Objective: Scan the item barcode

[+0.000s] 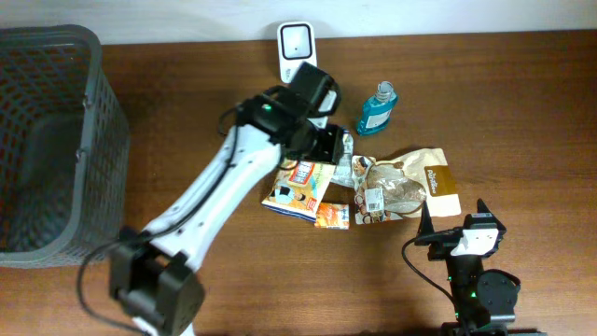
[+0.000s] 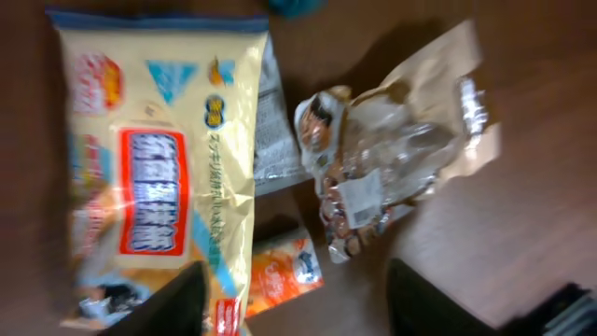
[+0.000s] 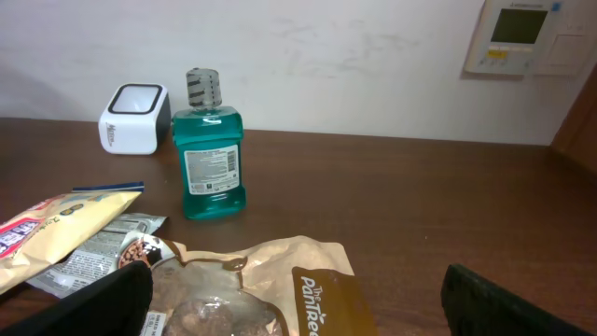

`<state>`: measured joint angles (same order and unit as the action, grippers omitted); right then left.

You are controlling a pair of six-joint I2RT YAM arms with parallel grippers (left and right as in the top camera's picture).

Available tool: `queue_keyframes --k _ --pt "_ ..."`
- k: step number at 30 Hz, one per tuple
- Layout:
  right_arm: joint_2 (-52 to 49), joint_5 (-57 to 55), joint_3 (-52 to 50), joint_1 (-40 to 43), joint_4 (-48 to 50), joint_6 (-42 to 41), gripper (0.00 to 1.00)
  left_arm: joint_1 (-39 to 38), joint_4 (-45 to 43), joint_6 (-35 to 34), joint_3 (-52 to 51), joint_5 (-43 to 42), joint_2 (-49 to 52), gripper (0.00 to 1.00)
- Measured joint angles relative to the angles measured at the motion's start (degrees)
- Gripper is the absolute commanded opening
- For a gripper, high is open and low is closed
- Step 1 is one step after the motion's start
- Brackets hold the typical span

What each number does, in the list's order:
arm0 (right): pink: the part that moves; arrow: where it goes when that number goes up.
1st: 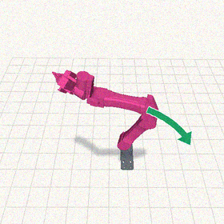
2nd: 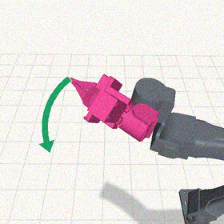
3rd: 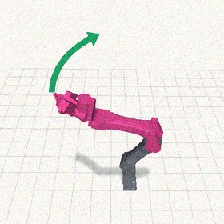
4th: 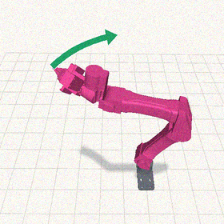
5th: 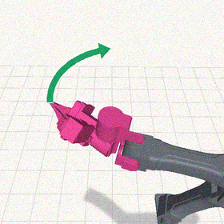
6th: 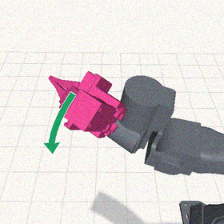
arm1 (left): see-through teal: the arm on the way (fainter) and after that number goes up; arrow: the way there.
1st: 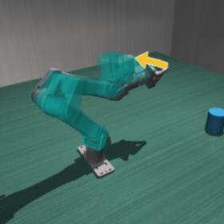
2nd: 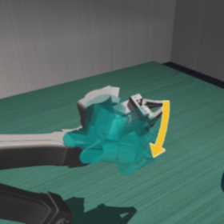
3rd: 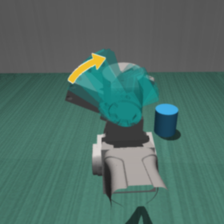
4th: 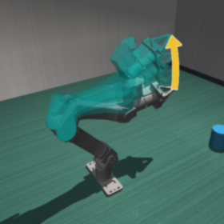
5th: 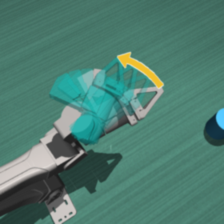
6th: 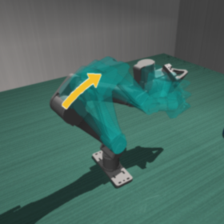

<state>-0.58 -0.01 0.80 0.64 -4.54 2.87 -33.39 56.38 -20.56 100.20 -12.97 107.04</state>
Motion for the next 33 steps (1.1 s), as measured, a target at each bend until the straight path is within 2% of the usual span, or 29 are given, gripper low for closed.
queue_keyframes --k 1,4,5,8,12,18,33 --pt "0.00 -0.02 0.00 0.00 0.00 -0.04 0.98 0.48 0.66 0.07 0.24 -0.02 -1.79 0.49" --pt "0.00 0.00 0.00 0.00 0.00 -0.02 0.98 0.96 2.95 0.28 0.72 0.00 -4.83 0.69" --pt "0.00 -0.02 0.00 0.00 0.00 -0.04 0.98 0.96 4.09 0.37 0.81 0.00 -5.29 0.72" --pt "0.00 0.00 0.00 0.00 0.00 -0.07 0.98 0.90 9.38 0.33 0.83 0.46 -5.33 0.78" --pt "0.00 -0.02 0.00 0.00 0.00 -0.07 0.98 0.90 14.80 0.42 0.85 1.46 -5.35 0.82" --pt "0.00 0.00 0.00 0.00 0.00 -0.02 0.98 0.90 21.16 0.50 0.85 3.30 -5.49 0.99" --pt "0.00 -0.02 0.00 0.00 0.00 -0.02 0.98 0.92 34.56 0.59 0.85 15.13 -10.71 0.99"
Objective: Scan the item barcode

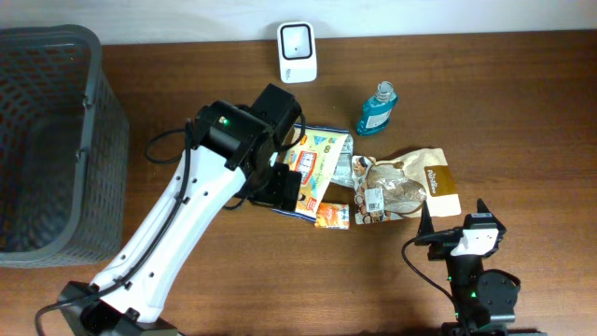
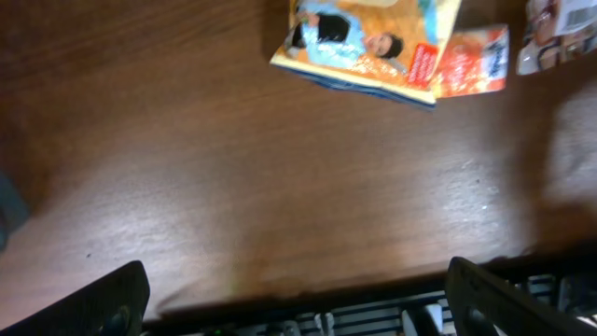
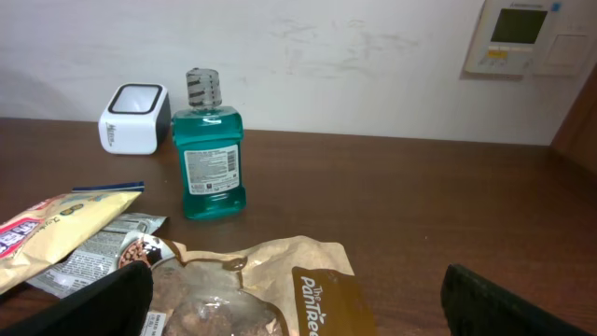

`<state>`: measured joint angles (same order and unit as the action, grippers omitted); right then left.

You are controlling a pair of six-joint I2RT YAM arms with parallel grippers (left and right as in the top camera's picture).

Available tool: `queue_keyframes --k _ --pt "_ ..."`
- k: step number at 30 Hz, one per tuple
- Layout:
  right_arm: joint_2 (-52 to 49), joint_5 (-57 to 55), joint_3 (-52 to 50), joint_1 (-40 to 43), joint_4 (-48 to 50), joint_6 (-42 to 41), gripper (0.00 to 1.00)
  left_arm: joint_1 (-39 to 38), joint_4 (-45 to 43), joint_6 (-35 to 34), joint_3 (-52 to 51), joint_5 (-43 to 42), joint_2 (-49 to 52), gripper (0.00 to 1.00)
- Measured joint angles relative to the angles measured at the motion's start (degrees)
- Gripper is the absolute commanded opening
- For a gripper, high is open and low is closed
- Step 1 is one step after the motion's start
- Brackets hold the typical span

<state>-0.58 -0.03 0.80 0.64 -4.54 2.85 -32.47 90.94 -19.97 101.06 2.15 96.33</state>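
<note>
The white barcode scanner [image 1: 297, 51] stands at the back edge, also seen as a scanner [image 3: 135, 119] in the right wrist view. A yellow snack packet [image 1: 315, 163] lies mid-table, with a small orange packet [image 1: 331, 217] at its front end. My left gripper [image 1: 283, 187] hangs open by the yellow packet's left side. In the left wrist view the left gripper [image 2: 294, 303] has bare wood between its fingers, with the yellow packet [image 2: 368, 42] and orange packet [image 2: 471, 61] at the top. My right gripper [image 3: 298, 313] stays open and empty near the front edge.
A teal mouthwash bottle [image 1: 377, 107] stands right of the scanner. A brown paper bag [image 1: 415, 187] and a silver packet [image 1: 343, 170] lie beside the yellow packet. A dark mesh basket [image 1: 47, 140] fills the left end. The table's front edge [image 2: 308, 294] shows low in the left wrist view.
My left gripper was above the packets near the scanner. It now sits nearer the front, left of them, and its camera shows bare wood. The right arm has not moved.
</note>
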Motion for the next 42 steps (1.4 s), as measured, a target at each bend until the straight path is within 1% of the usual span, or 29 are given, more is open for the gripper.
queue_keyframes --k 7,42 --pt "0.00 0.00 0.00 0.00 0.00 0.00 0.98 0.00 0.13 0.00 0.00 1.33 0.00 0.99" --pt "0.00 0.02 0.00 0.00 0.00 -0.02 0.98 -0.02 0.13 0.00 0.00 1.33 0.00 0.99"
